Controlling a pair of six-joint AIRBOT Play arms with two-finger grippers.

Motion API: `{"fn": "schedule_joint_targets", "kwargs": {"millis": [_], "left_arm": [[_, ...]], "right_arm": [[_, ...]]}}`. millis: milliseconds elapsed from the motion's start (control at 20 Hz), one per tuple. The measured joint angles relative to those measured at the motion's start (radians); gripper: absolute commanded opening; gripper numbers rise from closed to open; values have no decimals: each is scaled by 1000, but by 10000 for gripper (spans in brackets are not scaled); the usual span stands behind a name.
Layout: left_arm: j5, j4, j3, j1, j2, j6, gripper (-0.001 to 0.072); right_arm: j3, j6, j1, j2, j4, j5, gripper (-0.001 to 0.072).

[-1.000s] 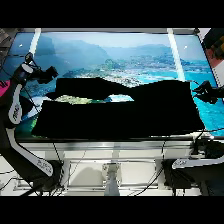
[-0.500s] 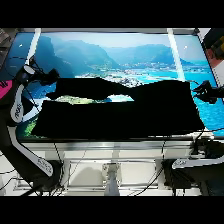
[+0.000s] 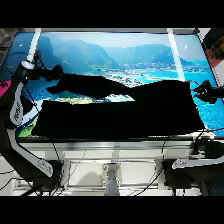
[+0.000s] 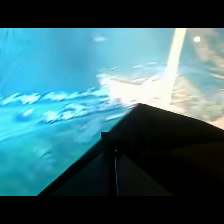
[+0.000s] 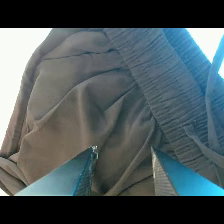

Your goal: Fold the clothes and pants, and hang the long-sleeved shirts on hangers.

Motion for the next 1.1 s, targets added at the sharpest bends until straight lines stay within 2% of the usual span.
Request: {"fn": "schedule_joint_targets", "kwargs": {"millis": [350,550,700,900,1000,1100], "left_arm": [[192,-51,164,-64,68,57,0],[195,-86,237,-68,76,135,0],[118,-147,272,-39,77,245,0],[51,-328,293,46,79,338,0],[-46,-380,296,93,78,364,0],[-204,-356,297,134,77,378,-1]], "right_arm": [[0,0,0,0,0,-1,403],[0,7,0,0,1,-25,402],[1,34,0,0,5,-58,402],[1,55,0,0,31,-92,402],[1,58,0,0,47,-103,402],[1,62,0,0,54,-105,403]]}}
